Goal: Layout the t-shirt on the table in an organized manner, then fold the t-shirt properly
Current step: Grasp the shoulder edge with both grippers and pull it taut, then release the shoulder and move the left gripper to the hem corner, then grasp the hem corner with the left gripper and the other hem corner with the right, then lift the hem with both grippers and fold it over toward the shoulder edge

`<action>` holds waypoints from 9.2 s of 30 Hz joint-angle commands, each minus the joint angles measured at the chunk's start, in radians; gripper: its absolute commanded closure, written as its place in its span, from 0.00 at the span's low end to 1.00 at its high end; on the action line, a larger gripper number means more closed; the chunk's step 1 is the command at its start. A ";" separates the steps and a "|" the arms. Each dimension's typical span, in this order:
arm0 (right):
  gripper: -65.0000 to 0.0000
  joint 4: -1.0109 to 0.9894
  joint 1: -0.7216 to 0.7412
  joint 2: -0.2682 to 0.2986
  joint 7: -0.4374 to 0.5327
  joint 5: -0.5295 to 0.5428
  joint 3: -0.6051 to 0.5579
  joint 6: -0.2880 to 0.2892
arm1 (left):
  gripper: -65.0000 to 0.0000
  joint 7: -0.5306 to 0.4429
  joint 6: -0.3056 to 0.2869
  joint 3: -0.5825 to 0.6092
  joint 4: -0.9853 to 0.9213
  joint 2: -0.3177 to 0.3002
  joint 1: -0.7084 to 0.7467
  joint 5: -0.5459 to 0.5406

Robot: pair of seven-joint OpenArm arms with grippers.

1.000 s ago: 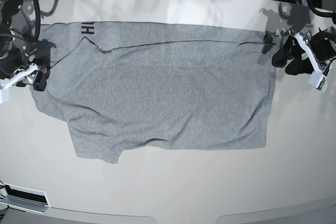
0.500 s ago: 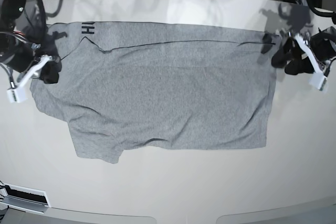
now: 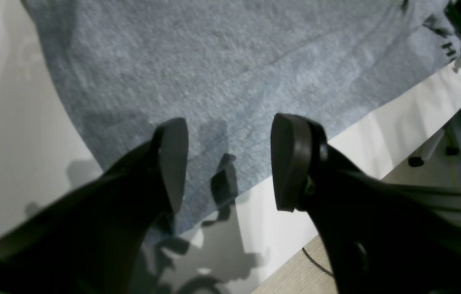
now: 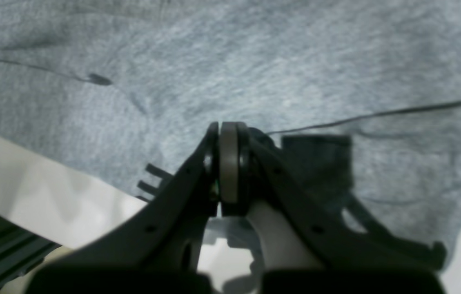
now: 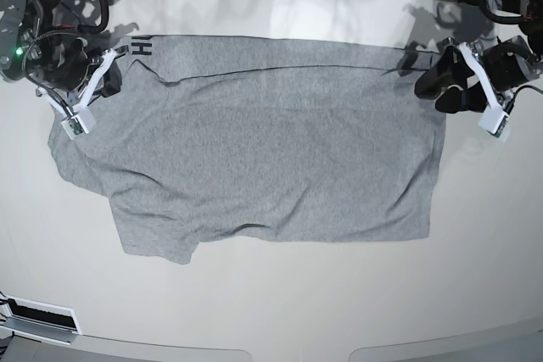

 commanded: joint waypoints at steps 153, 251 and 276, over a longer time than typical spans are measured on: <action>0.53 -0.208 0.294 0.173 0.254 -0.103 -0.207 -0.369 | 1.00 -0.309 0.024 0.355 -1.115 0.080 -0.897 0.151; 1.00 -0.691 0.906 0.120 0.246 -0.093 -0.600 -0.221 | 1.00 -0.249 -0.041 0.355 -1.113 0.016 -1.014 0.161; 1.00 -0.279 0.764 0.309 -0.118 0.534 -0.590 0.005 | 1.00 0.357 -0.041 0.355 -1.086 -0.127 -1.016 -0.495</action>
